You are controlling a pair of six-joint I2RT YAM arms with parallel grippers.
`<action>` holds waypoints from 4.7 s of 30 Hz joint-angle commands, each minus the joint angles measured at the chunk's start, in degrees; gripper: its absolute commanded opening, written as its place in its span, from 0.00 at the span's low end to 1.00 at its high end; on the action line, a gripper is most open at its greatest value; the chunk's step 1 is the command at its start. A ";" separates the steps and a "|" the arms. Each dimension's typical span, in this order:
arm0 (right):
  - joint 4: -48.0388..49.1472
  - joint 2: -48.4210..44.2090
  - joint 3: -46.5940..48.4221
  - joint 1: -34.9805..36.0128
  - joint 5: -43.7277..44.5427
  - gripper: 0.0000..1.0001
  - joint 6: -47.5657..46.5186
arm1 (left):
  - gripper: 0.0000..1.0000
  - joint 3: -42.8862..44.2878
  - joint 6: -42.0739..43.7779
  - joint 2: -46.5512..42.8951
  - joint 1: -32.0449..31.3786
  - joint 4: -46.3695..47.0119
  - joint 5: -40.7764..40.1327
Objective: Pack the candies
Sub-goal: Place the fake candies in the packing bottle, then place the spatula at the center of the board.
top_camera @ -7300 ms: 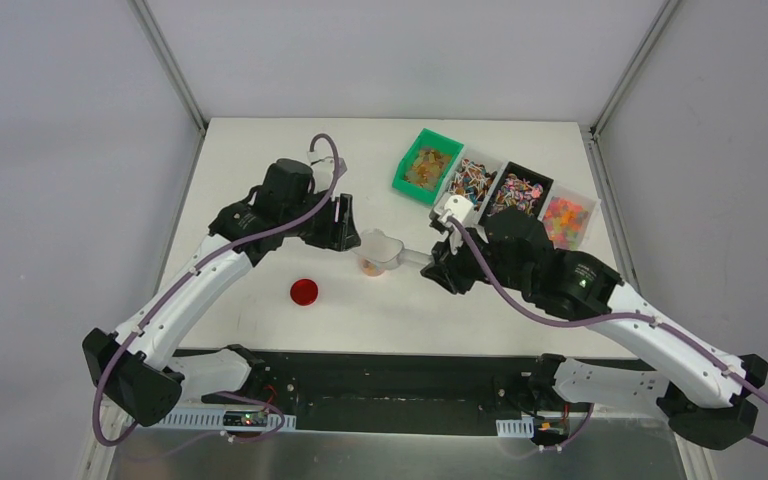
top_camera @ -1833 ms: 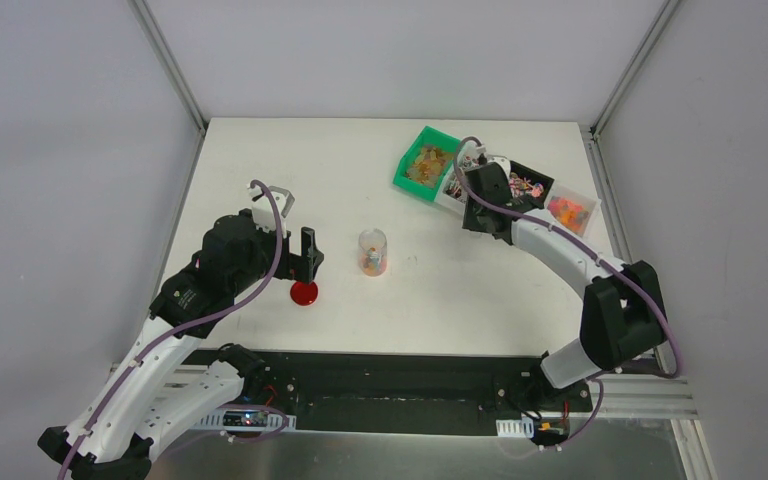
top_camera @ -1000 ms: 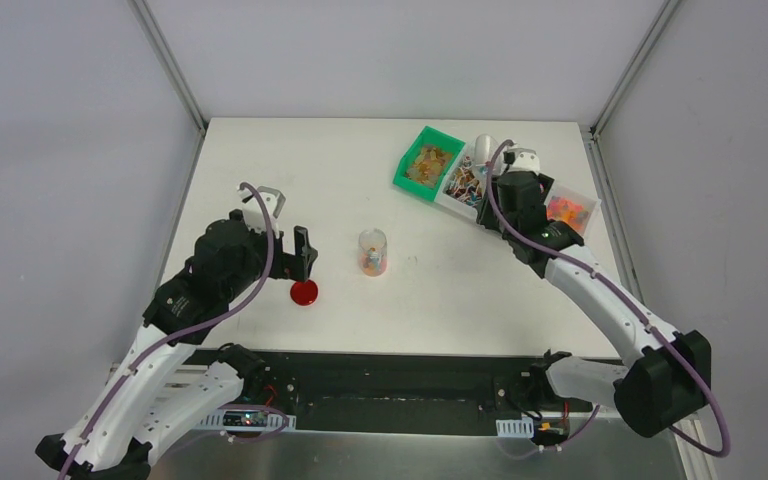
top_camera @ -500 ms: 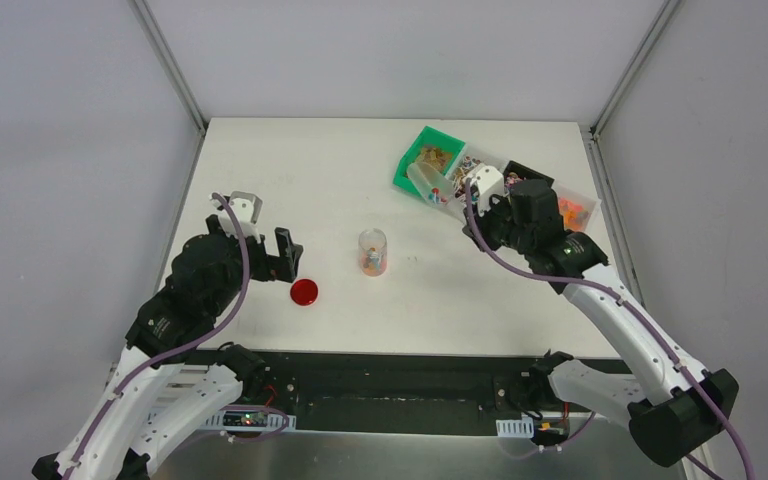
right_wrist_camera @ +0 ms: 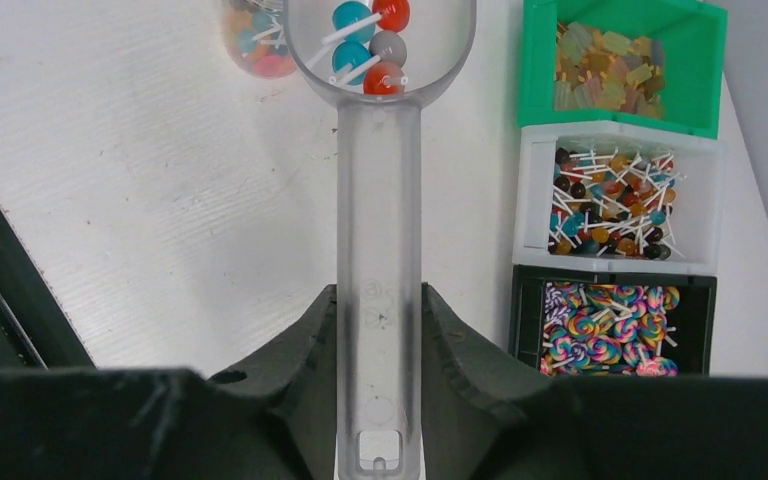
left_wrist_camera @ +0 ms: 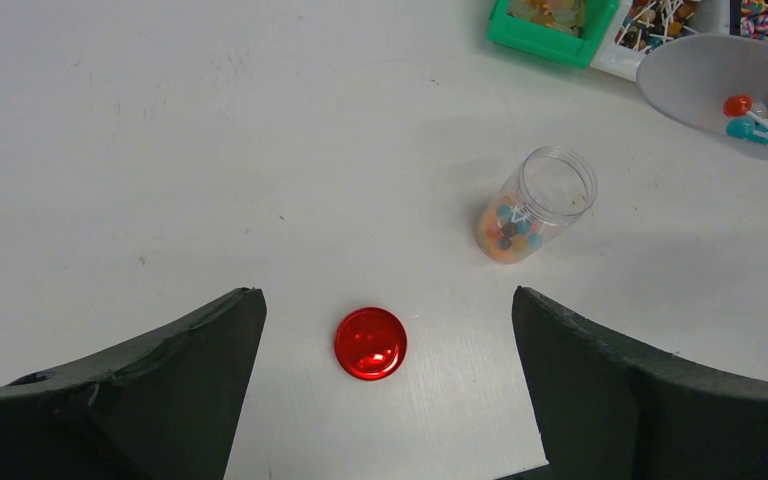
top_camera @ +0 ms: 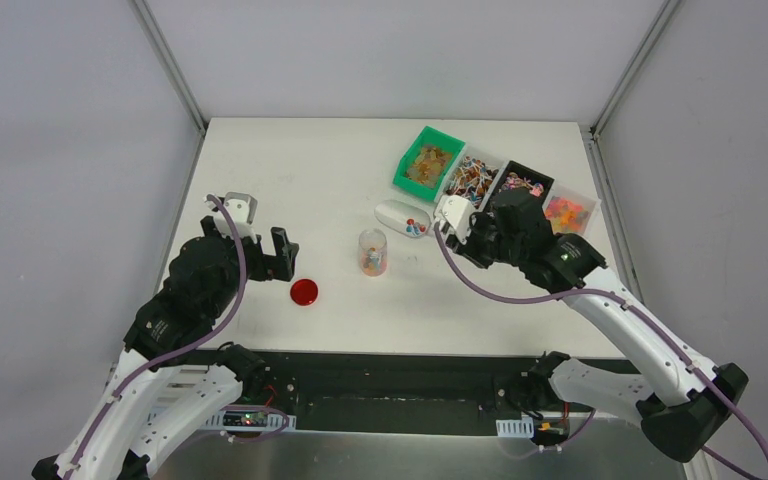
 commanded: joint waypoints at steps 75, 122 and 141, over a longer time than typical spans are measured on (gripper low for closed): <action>-28.19 25.03 31.34 15.46 28.74 0.00 -20.95 | 0.99 -0.24 0.85 -1.91 0.36 2.23 -0.69; -11.08 9.81 -0.79 5.40 31.01 0.00 60.62 | 0.98 0.33 -2.52 9.30 0.35 0.23 -0.64; 4.25 5.77 -22.31 5.29 28.93 0.20 66.82 | 0.85 -7.19 -24.96 27.55 1.16 -2.95 -0.17</action>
